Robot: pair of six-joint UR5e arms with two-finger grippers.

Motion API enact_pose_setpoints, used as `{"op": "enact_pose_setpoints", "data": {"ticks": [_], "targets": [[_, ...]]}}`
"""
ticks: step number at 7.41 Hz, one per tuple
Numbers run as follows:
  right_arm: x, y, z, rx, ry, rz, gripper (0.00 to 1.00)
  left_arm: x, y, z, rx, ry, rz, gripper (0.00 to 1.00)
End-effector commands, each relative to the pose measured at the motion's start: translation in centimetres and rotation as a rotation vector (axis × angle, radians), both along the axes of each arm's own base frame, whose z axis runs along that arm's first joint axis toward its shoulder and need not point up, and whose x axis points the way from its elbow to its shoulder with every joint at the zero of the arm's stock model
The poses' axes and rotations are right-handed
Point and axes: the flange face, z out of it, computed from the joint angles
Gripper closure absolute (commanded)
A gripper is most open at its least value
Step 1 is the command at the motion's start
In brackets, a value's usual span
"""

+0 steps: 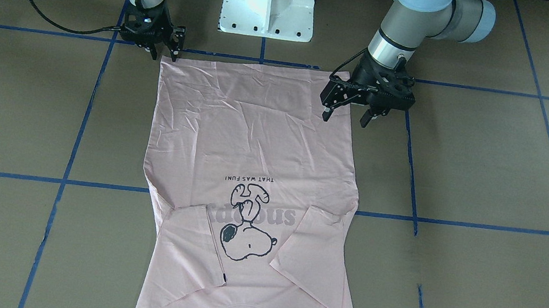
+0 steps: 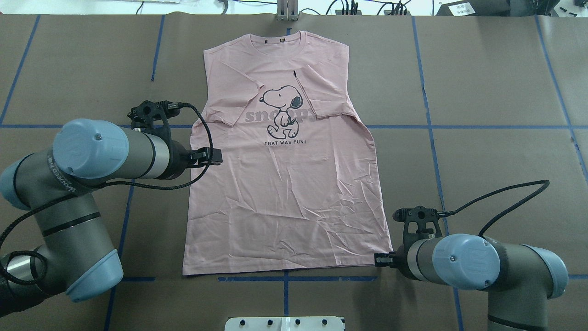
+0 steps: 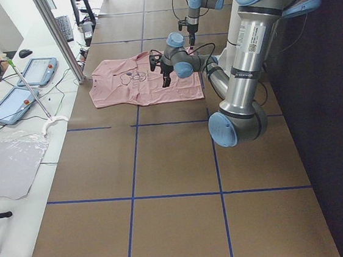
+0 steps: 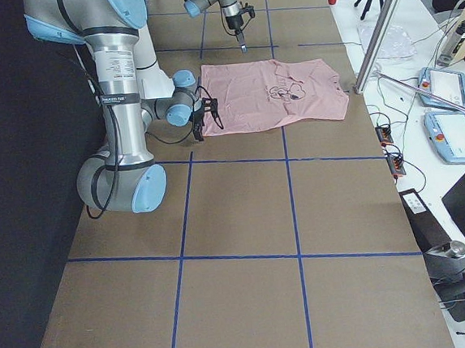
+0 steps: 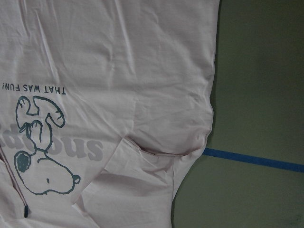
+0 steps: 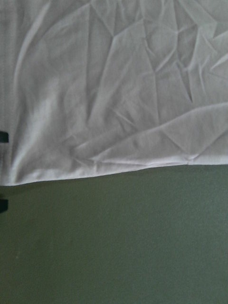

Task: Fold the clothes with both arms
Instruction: 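Move both grippers down to the hem corners nearest the robot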

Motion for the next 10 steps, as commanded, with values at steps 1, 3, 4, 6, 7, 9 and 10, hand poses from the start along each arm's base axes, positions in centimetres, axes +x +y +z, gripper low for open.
{"op": "enact_pose_setpoints", "data": {"ticks": [1, 3, 4, 6, 7, 9, 10], "targets": [[-0.1, 0.0, 0.1, 0.000, 0.001, -0.003, 0.90, 0.1, 0.1, 0.0, 0.001, -0.001, 0.002, 0.00], [0.0, -0.1, 0.1, 0.002, 0.002, -0.004, 1.00, 0.1, 0.1, 0.0, 0.000, 0.000, 0.003, 0.00], [0.2, -0.2, -0.2, 0.004, -0.006, 0.001, 1.00, 0.1, 0.1, 0.0, -0.002, 0.001, 0.004, 0.00], [0.9, -0.4, -1.1, 0.004, -0.028, 0.008, 1.00, 2.7, 3.9, 1.4, -0.110, 0.015, 0.008, 0.00], [1.2, -0.4, -1.8, 0.009, -0.040, 0.010, 1.00, 4.8, 8.0, 1.3, -0.142, 0.011, 0.005, 0.00], [1.4, -0.5, -2.1, 0.012, -0.048, 0.013, 1.00, 5.5, 13.6, 0.4, -0.244, -0.074, 0.016, 0.01], [1.5, -0.7, -2.2, 0.012, -0.049, 0.019, 1.00, 5.8, 14.8, 0.6, -0.259, -0.111, 0.011, 0.01]]}}
